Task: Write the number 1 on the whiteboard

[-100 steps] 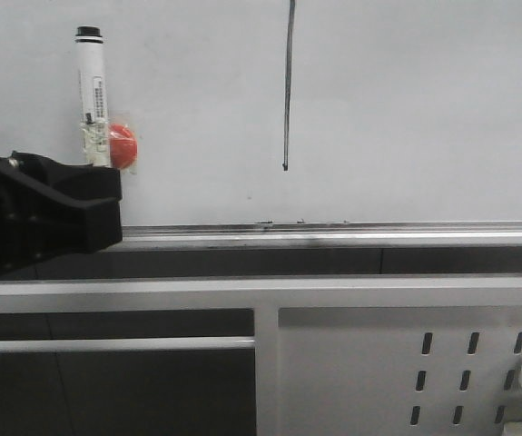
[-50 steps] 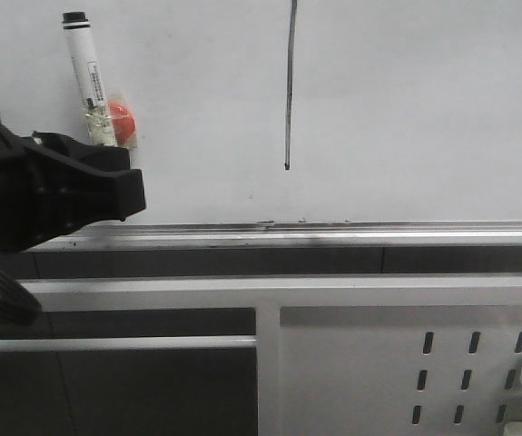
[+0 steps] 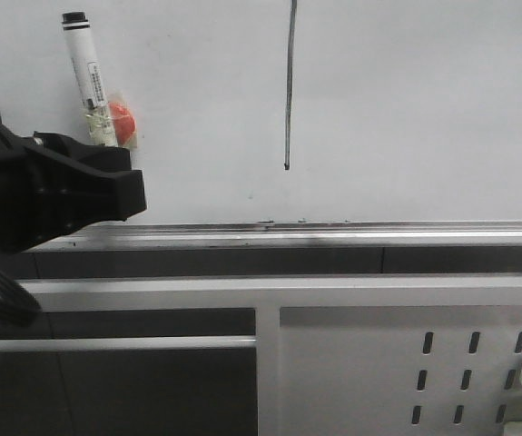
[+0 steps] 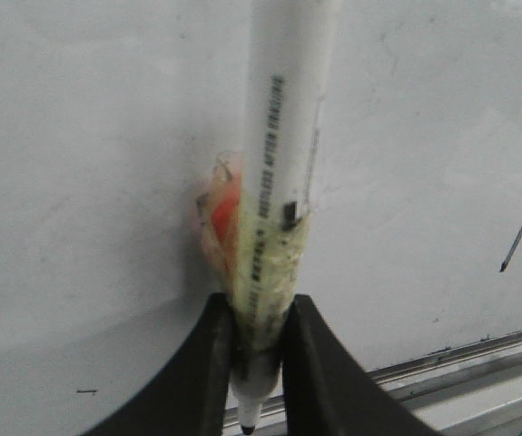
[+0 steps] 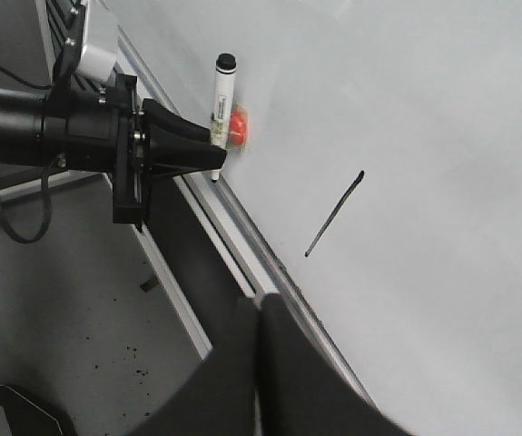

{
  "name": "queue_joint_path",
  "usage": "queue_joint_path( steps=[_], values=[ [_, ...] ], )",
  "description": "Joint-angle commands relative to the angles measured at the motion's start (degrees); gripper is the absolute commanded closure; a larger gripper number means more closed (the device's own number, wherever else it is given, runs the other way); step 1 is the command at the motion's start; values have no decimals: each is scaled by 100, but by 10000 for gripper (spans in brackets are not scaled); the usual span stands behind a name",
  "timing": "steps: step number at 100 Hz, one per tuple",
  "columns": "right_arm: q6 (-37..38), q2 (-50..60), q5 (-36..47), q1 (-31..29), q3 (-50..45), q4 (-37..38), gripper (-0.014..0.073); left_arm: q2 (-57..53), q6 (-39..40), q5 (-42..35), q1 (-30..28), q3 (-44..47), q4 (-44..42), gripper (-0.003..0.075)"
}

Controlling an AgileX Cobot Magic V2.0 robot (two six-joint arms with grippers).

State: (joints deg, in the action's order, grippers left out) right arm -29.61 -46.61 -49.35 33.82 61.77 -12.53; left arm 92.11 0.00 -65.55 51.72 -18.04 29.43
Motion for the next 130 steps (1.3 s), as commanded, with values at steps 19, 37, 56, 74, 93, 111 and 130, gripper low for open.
queue_joint_path(
  steps=[19, 37, 56, 74, 93, 111, 130],
  values=[
    [-20, 38, 285, -40, 152, 4, 663, -114, 0, -1239, -46, -153, 36, 384],
    [-20, 38, 217, -40, 152, 4, 663, -114, 0, -1239, -32, -131, 36, 336],
    [-20, 124, 160, -40, 152, 4, 663, -434, 0, -1239, 253, 296, 26, 336],
    [-20, 756, 856, -40, -226, 4, 663, -1130, -177, -1239, 605, 791, 26, 338],
    [-20, 2033, 2223, -40, -1636, 4, 663, -1697, -832, -1239, 749, 1039, 14, 510],
    [-20, 3213, 3064, -40, -3287, -128, 663, -1829, -965, -1187, 760, 1211, -263, 740],
    [-20, 3747, 4094, -40, -5006, -716, 663, -1829, -983, -709, 760, 1246, -400, 740]
  ],
)
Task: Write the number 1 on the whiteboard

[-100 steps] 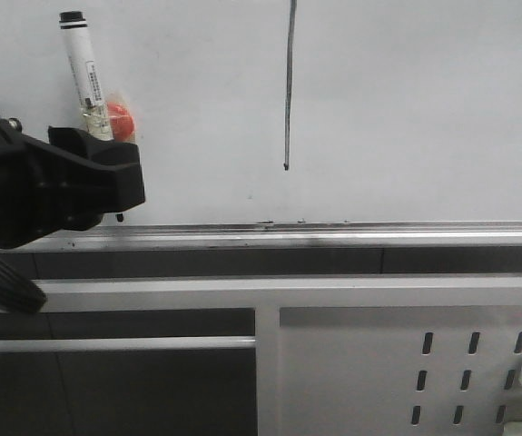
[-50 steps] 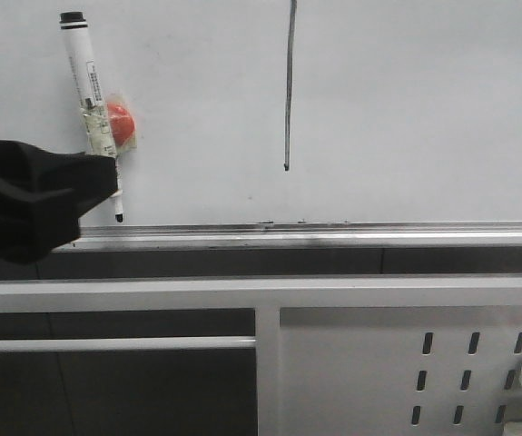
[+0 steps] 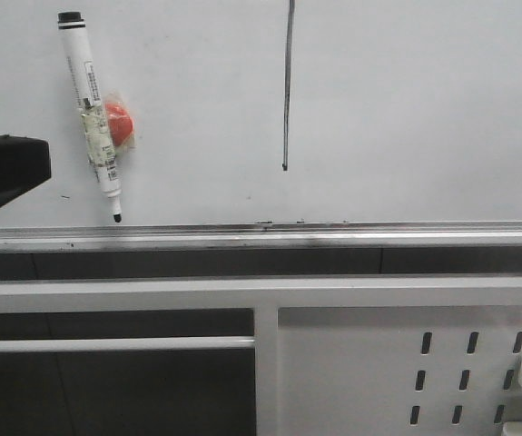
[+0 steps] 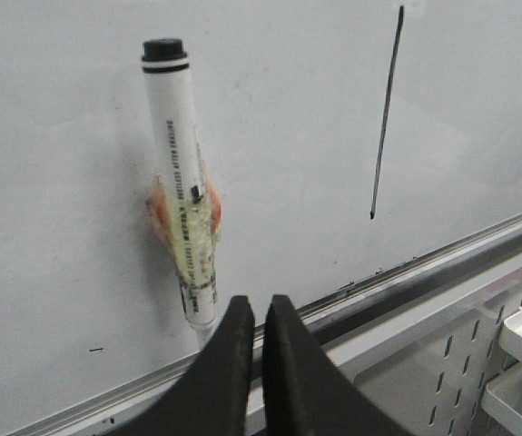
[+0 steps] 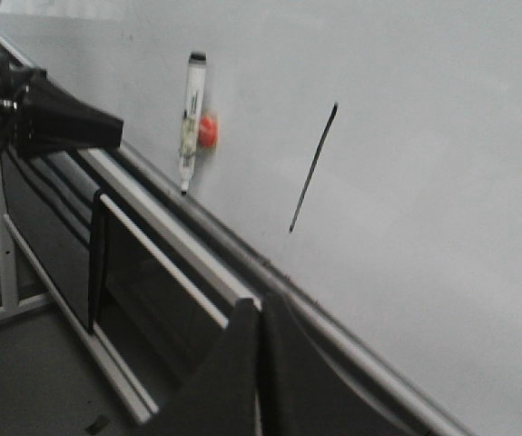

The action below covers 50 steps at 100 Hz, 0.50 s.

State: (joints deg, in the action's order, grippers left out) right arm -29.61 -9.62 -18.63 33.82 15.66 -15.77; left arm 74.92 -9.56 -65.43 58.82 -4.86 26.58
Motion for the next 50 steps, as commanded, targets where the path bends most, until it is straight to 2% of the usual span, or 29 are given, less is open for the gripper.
queue_joint_path(
  steps=[1, 15, 25, 36, 50],
  values=[
    [-20, 48, 1082, -40, -446, -448, 663, -110, -24, -706, 50, -71, -115, 740],
    [-20, 48, 2113, -40, -1263, -1127, 663, -110, -63, -611, 50, -103, -115, 740],
    [-20, 48, 2162, -40, -1501, -1128, 663, -110, -190, -421, 50, -251, -98, 740],
    [-20, 48, 2106, -40, -1687, -1128, 663, -160, -955, 320, 50, -701, 15, 740],
    [-20, 48, 1902, -40, -1682, -1128, 663, -358, -2148, 1447, 38, -1685, 681, 740]
  ],
)
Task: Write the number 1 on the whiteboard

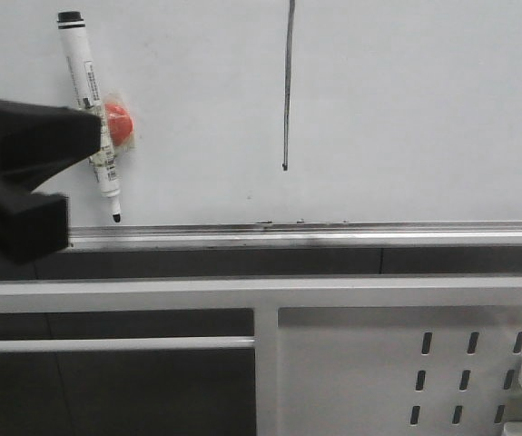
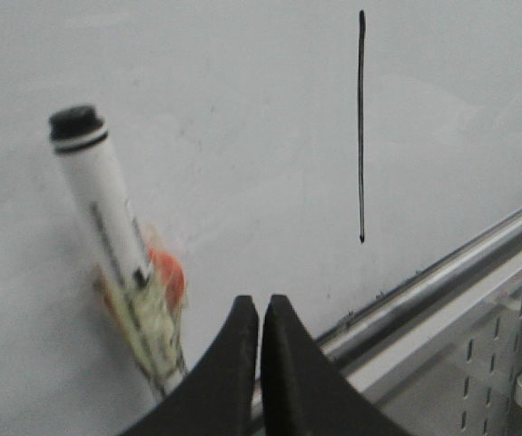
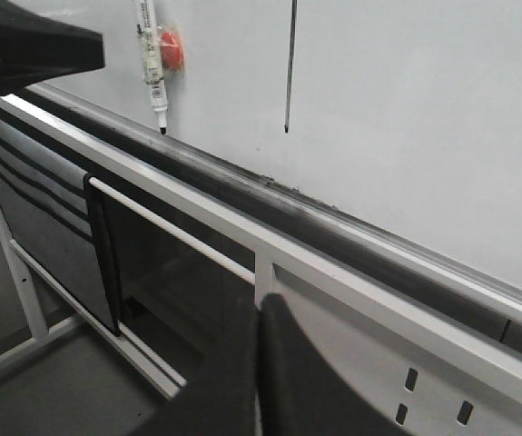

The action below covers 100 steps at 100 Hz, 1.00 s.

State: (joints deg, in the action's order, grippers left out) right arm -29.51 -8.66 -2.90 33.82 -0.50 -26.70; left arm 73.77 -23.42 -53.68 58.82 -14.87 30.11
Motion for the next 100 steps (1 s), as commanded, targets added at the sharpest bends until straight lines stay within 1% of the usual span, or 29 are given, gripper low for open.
queue_joint_path(
  steps=[1, 16, 20, 37, 42, 48, 57, 65, 66, 74, 82, 88, 94, 97, 100],
  values=[
    [-30, -48, 330, -40, -66, -35, 663, -280, -881, 329, 38, -738, 399, 740],
    [-30, -48, 330, -40, -66, -35, 663, -775, -2015, 1574, -67, -1642, 1166, 740],
    [-30, -48, 330, -40, -66, -35, 663, -909, -2123, 1635, -78, -1722, 1330, 740],
    [-30, -48, 330, -40, -66, -35, 663, -1488, -2111, 1723, -67, -1690, 1785, 740],
    [-30, -48, 330, -40, -66, -35, 663, -1561, -2127, 1670, -67, -1690, 1785, 740],
    [-30, -48, 330, -40, -66, -35, 663, -1637, -2561, 1536, -67, -1672, 1822, 740],
    [-30, -48, 330, -40, -66, -35, 663, -1689, -2944, 1361, -67, -1598, 1932, 740],
    [-30, -48, 330, -40, -66, -35, 663, -1700, -3261, 941, -67, -1551, 2452, 740],
    [-30, -48, 330, -40, -66, -35, 663, -1700, -3307, 830, -67, -1555, 2645, 740],
    [-30, -48, 330, -40, -66, -35, 663, -1736, -3361, 209, -67, -1539, 3237, 740],
    [-30, -48, 330, -40, -66, -35, 663, -2022, -3578, 48, 61, -1497, 3508, 740],
    [-30, -48, 330, -40, -66, -35, 663, -2207, -3878, 301, -15, -1499, 3429, 740],
    [-30, -48, 330, -40, -66, -35, 663, -2531, -4049, 744, -295, -1499, 3334, 740],
    [-30, -48, 330, -40, -66, -35, 663, -2701, -4052, 1218, -502, -1499, 3291, 740],
    [-30, -48, 330, -40, -66, -35, 663, -2863, -4052, 1664, -827, -1499, 3292, 740]
  ],
)
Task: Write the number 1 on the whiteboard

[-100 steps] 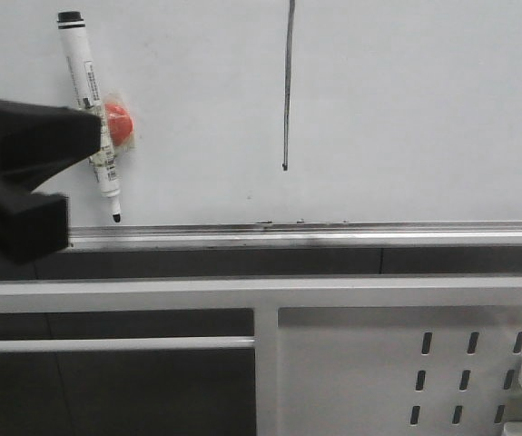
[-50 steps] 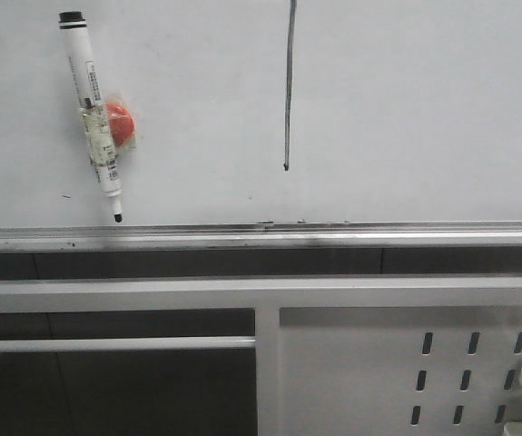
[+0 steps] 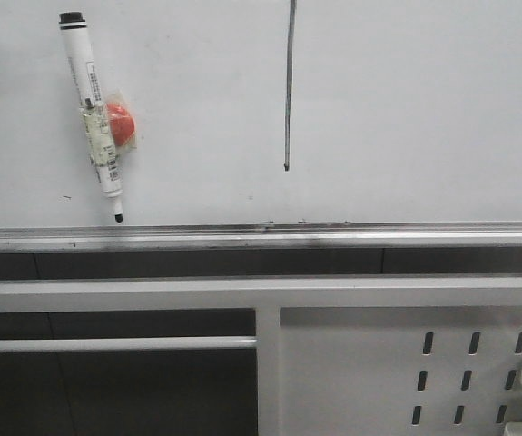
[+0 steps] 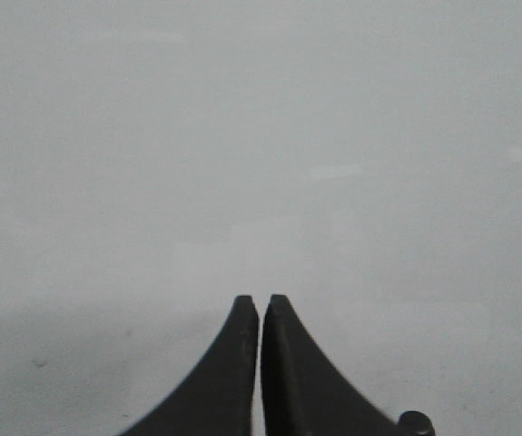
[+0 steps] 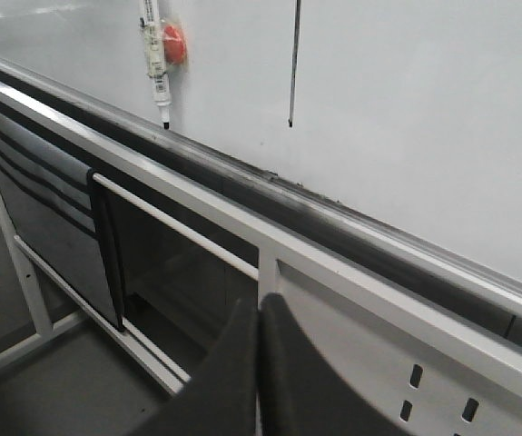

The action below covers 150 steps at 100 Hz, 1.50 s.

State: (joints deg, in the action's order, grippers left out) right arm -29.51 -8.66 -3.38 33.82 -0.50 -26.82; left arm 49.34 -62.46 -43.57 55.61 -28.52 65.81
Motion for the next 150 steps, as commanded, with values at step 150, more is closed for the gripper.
queue_joint_path(
  steps=[150],
  values=[
    [-30, -48, 378, -40, -66, -22, 663, -4727, 5468, 4276, -4720, 2624, -4875, 740]
  ],
)
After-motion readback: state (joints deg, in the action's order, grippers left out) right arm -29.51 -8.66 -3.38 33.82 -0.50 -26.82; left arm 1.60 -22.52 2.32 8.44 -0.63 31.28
